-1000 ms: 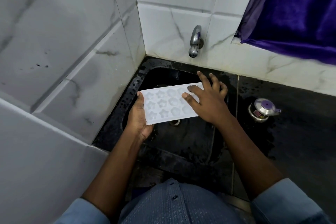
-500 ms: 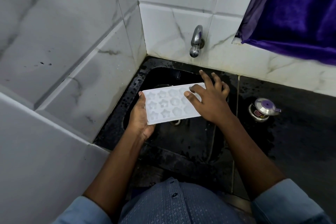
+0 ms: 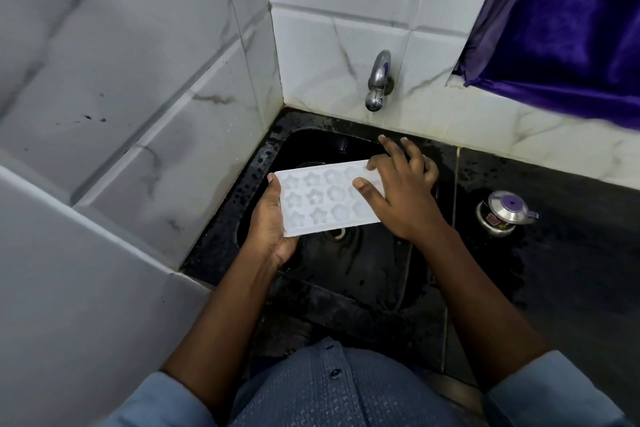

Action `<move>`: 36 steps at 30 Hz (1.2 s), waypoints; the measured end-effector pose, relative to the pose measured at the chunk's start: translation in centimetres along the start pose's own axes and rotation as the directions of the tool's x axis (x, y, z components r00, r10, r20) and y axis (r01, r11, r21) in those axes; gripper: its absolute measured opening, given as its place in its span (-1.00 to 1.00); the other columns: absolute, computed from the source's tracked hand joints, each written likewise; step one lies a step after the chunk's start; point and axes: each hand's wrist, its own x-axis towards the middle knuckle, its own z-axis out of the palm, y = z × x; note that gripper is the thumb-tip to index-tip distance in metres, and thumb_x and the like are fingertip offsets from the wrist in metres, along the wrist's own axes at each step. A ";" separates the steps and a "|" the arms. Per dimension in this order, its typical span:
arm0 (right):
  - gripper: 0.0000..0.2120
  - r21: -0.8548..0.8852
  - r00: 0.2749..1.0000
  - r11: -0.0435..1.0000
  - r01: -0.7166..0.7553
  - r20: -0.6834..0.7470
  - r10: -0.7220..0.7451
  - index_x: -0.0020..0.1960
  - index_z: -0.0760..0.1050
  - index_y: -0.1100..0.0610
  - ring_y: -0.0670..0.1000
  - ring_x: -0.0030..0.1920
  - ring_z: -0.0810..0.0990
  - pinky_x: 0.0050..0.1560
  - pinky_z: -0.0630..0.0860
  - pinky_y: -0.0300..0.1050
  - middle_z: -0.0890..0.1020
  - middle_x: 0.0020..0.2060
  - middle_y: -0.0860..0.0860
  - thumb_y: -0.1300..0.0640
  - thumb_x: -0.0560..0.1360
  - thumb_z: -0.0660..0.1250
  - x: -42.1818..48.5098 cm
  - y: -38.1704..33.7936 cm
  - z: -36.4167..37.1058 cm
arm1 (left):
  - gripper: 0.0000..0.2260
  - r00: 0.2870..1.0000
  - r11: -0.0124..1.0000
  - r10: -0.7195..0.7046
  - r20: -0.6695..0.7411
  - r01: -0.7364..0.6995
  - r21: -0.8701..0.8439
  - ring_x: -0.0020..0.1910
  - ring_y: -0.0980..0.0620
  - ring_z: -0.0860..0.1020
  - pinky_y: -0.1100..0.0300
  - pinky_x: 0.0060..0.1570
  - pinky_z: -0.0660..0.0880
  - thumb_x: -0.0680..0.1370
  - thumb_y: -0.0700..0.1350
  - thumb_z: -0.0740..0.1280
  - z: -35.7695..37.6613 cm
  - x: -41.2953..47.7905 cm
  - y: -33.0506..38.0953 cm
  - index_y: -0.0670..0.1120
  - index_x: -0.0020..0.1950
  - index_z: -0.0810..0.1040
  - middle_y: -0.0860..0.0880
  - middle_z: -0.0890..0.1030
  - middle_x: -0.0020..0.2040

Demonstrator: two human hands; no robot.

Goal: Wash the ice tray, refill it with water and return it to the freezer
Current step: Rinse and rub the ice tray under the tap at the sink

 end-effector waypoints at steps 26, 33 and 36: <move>-0.35 -0.109 0.991 0.993 0.032 0.132 -0.018 0.29 0.54 -0.22 0.15 0.68 -0.19 0.56 -0.18 0.35 -0.02 0.71 -0.05 -0.52 0.56 -0.12 0.2 -1.9 -0.3 | -0.33 1.000 0.999 0.029 0.008 -0.029 0.014 0.23 -0.24 0.70 -0.08 0.00 0.70 0.71 0.34 0.06 -0.2 -0.5 -0.2 -0.18 0.47 0.54 -0.25 0.68 0.32; -0.36 -0.106 0.990 0.994 0.023 0.140 -0.008 0.30 0.52 -0.22 0.16 0.68 -0.19 0.56 -0.19 0.36 -0.02 0.71 -0.05 -0.53 0.56 -0.11 0.1 -1.8 -0.3 | -0.34 0.999 0.999 0.038 0.019 -0.039 0.033 0.24 -0.25 0.69 -0.07 0.02 0.70 0.71 0.34 0.06 -0.2 -0.7 -0.1 -0.18 0.45 0.56 -0.25 0.68 0.31; -0.36 -0.116 0.989 0.993 0.022 0.146 -0.005 0.32 0.51 -0.23 0.16 0.68 -0.20 0.56 -0.19 0.37 -0.05 0.72 -0.06 -0.53 0.56 -0.12 0.1 -1.9 -0.4 | -0.34 0.999 0.998 0.048 0.001 -0.048 0.039 0.25 -0.25 0.69 -0.10 0.10 0.66 0.71 0.33 0.07 -0.4 -0.5 -0.1 -0.17 0.44 0.57 -0.25 0.68 0.31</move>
